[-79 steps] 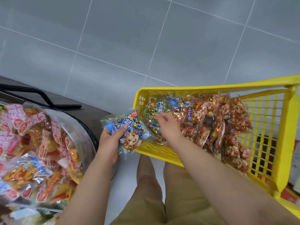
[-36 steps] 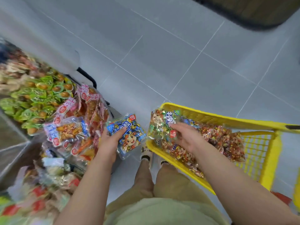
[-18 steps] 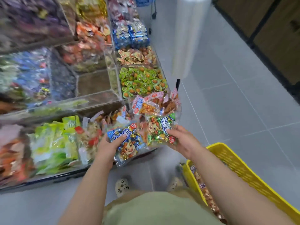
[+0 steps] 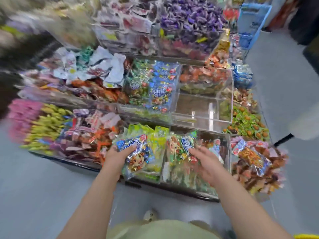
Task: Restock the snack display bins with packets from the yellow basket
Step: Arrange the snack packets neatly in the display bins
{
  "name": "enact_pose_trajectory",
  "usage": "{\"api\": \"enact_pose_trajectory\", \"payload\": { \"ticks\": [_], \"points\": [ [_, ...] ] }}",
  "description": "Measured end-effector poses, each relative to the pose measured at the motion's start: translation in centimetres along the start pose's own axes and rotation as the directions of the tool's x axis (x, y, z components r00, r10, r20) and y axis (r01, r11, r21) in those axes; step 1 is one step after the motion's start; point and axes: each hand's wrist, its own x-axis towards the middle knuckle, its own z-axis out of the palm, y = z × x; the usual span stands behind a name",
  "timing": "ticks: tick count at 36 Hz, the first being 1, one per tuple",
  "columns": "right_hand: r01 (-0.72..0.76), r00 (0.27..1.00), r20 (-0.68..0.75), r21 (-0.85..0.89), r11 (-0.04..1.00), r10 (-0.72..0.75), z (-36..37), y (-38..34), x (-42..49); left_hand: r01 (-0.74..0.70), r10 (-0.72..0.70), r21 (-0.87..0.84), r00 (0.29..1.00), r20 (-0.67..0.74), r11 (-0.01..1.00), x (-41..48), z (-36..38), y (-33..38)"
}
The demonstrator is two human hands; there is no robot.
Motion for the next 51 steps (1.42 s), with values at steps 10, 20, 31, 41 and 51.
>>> {"api": "enact_pose_trajectory", "payload": {
  "ticks": [10,20,31,41,51],
  "points": [
    [0.196,0.980,0.013,-0.284,0.939,-0.201,8.1,-7.3,5.2,-0.015,0.013,-0.057,0.999,-0.035,0.998,3.3,-6.2,3.9],
    [0.437,0.880,0.166,-0.652,0.620,-0.445,15.8,-16.0,12.2,-0.030,0.033,0.033,0.994,-0.103,0.999,5.2,-7.4,7.4],
    [0.481,0.826,0.397,-0.867,0.131,-0.401,23.3,-18.1,19.7,-0.077,0.077,0.052,0.997,0.009,0.996,9.0,-7.9,11.1],
    [0.259,0.765,0.473,-0.848,-0.463,-0.438,26.1,-16.6,22.9,-0.167,0.113,0.217,0.964,0.241,0.962,15.0,-10.8,14.7],
    [0.122,0.829,0.393,-0.822,-0.557,-0.398,24.5,-10.6,22.3,-0.204,0.071,0.245,0.885,0.460,0.948,20.9,-12.0,18.1]
  ]
}}
